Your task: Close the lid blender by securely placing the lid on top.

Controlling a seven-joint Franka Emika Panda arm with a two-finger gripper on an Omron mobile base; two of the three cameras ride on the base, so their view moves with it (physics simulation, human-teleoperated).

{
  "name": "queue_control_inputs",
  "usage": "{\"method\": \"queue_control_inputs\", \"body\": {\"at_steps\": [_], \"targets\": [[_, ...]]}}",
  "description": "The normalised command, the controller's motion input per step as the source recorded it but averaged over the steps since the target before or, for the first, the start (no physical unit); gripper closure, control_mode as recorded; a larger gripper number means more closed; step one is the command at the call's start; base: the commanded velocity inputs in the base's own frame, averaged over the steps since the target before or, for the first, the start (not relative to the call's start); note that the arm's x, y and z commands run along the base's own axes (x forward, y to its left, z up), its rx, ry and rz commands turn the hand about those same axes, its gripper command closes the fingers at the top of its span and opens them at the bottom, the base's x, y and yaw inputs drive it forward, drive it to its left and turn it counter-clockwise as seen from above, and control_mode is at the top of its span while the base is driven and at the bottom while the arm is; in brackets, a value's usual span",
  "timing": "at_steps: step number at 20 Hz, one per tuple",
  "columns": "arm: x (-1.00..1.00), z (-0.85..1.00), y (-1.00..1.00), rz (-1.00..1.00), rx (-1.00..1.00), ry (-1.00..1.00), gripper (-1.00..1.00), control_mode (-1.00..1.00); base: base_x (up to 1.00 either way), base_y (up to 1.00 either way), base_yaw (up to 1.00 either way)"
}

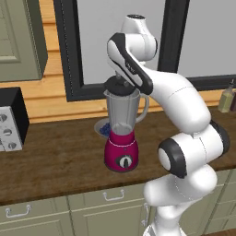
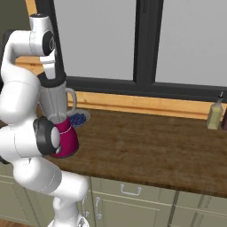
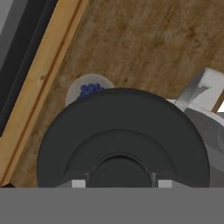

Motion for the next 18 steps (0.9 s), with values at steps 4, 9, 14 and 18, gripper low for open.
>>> {"method": "queue_control_inputs", "body": {"at_steps": [4, 9, 14, 18], "targets": [[0.01, 0.0, 0.02, 0.0, 0.0, 0.0, 1.0, -1.0, 0.0, 0.0, 0.0], [-0.14, 0.0, 0.0, -0.01, 0.0, 0.0, 1.0, -1.0, 0.0, 0.0, 0.0], [-0.22, 0.0, 0.0, -0.03, 0.0, 0.0, 1.0, -1.0, 0.0, 0.0, 0.0], [-0.36, 0.0, 0.0, -0.07, 0.0, 0.01, 1.0, -1.0, 0.0, 0.0, 0.0]]}}
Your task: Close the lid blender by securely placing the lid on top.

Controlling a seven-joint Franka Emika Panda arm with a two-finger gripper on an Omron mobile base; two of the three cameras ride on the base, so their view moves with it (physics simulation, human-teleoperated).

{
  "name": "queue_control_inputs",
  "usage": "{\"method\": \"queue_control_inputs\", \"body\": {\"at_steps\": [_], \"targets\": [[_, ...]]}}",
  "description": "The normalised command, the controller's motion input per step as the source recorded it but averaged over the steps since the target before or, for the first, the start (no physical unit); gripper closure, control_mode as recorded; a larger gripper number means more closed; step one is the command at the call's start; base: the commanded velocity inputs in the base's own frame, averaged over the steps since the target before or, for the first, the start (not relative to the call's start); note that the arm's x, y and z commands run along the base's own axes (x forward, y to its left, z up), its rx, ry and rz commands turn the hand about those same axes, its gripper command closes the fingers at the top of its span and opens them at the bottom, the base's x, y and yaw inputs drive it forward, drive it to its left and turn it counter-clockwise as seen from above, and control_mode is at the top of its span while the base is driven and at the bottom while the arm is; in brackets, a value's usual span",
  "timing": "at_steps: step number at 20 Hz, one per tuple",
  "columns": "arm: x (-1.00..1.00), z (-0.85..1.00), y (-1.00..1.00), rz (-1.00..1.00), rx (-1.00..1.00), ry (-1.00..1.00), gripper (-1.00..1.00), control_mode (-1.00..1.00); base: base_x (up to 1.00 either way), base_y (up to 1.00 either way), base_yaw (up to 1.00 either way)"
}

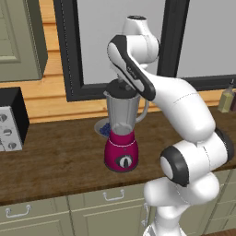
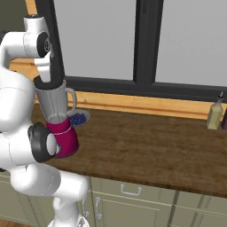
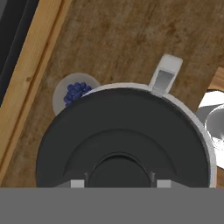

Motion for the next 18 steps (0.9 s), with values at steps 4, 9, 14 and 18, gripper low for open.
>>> {"method": "queue_control_inputs", "body": {"at_steps": [4, 9, 14, 18], "targets": [[-0.26, 0.0, 0.0, -0.09, 0.0, 0.02, 1.0, -1.0, 0.0, 0.0, 0.0], [-0.07, -0.07, 0.0, -0.07, 0.0, 0.05, 1.0, -1.0, 0.0, 0.0, 0.0], [0.0, -0.28, 0.0, -0.03, 0.0, 0.1, 1.0, -1.0, 0.0, 0.0, 0.0], [0.0, -0.36, 0.0, 0.0, 0.0, 0.04, 1.0, -1.0, 0.0, 0.0, 0.0]]}}
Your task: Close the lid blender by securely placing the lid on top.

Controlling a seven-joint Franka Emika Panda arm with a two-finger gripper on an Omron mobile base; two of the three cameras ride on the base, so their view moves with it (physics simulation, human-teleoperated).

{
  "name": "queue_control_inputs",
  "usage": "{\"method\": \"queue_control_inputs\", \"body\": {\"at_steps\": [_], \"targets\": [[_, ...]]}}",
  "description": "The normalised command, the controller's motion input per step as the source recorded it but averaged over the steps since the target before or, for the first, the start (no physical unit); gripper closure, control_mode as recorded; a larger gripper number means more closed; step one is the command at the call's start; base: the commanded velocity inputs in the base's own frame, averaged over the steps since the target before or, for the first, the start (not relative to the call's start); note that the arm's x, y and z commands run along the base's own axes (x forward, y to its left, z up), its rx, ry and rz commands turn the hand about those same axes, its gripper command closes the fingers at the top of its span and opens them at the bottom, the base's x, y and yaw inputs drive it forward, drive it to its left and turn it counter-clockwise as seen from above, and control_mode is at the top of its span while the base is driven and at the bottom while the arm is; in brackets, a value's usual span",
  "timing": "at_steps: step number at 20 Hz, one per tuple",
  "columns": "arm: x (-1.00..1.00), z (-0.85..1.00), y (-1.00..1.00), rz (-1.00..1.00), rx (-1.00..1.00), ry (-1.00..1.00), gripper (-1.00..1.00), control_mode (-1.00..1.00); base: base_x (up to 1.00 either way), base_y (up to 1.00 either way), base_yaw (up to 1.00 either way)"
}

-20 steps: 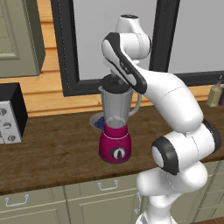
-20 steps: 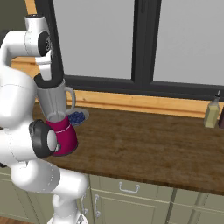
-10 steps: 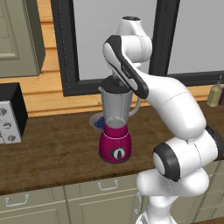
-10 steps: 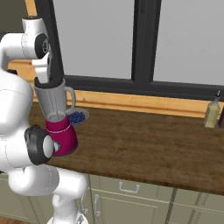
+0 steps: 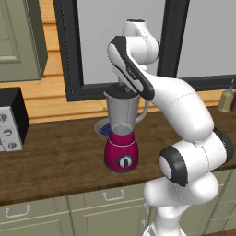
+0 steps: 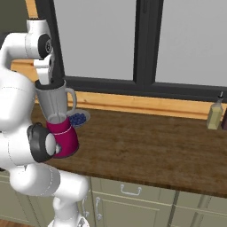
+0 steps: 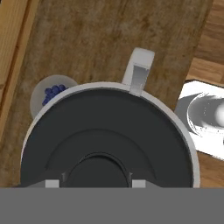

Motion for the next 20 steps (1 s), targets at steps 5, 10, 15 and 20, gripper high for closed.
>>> {"method": "queue_control_inputs", "body": {"at_steps": [5, 10, 15, 20], "targets": [[-0.07, -0.51, 0.0, 0.0, 0.0, 0.01, -1.0, -1.0, 0.0, 0.0, 0.0], [-0.17, -0.45, 0.0, 0.0, 0.0, 0.0, -1.0, -1.0, 0.0, 0.0, 0.0], [-0.08, -0.24, 0.0, 0.0, 0.0, -0.02, -1.0, -1.0, 0.0, 0.0, 0.0], [-0.02, -0.06, 0.0, 0.0, 0.0, -0.07, -1.0, -1.0, 0.0, 0.0, 0.0]]}}
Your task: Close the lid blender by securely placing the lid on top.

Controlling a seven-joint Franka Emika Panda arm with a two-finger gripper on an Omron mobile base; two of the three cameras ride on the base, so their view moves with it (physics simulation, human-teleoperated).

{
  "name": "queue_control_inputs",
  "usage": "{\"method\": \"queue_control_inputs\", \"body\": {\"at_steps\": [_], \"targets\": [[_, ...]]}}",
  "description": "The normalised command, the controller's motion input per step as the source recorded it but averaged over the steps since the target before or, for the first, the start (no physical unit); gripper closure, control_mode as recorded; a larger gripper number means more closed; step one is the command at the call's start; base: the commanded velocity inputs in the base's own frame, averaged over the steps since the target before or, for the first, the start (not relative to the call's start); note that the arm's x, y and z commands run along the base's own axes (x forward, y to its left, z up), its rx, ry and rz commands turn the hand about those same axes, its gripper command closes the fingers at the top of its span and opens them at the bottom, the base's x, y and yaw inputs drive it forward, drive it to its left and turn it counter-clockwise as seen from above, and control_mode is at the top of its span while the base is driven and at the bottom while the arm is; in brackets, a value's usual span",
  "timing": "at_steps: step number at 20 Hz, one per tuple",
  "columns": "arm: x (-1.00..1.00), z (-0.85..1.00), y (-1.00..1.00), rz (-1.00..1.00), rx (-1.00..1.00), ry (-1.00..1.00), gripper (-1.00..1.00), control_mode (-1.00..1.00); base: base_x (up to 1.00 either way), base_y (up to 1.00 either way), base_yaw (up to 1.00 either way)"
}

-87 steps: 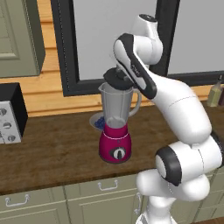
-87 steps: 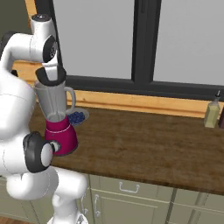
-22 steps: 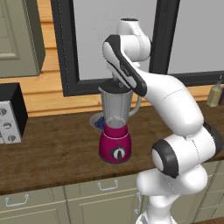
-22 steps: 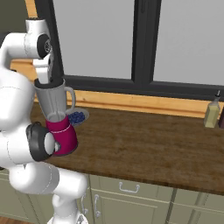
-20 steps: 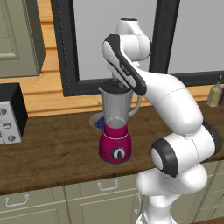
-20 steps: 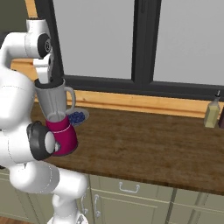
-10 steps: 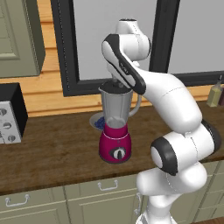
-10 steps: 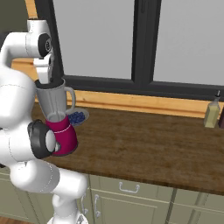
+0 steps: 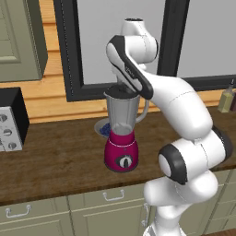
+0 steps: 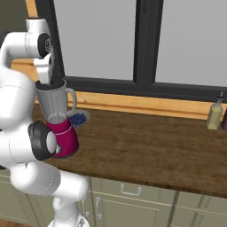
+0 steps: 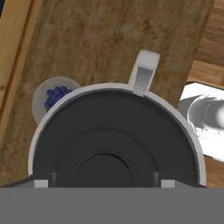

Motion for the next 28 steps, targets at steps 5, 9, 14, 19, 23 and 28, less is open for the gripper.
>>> {"method": "queue_control_inputs", "body": {"at_steps": [5, 9, 14, 19, 23, 28], "targets": [[-0.14, 0.0, 0.0, 0.0, 0.0, -0.17, -1.0, -1.0, 0.0, 0.0, 0.0], [-0.34, 0.05, -0.01, 0.0, 0.0, -0.24, -1.0, -1.0, 0.0, 0.0, 0.0], [-0.69, 0.09, -0.31, 0.0, 0.01, -0.3, -1.0, -1.0, 0.0, 0.0, 0.0], [-0.82, 0.0, -0.87, -0.01, 0.05, -0.26, -1.0, -1.0, 0.0, 0.0, 0.0], [-0.77, -0.07, -1.0, -0.08, 0.12, -0.17, -1.0, -1.0, 0.0, 0.0, 0.0], [-0.76, -0.2, -1.0, -0.13, 0.13, -0.13, -1.0, -1.0, 0.0, 0.0, 0.0]]}}
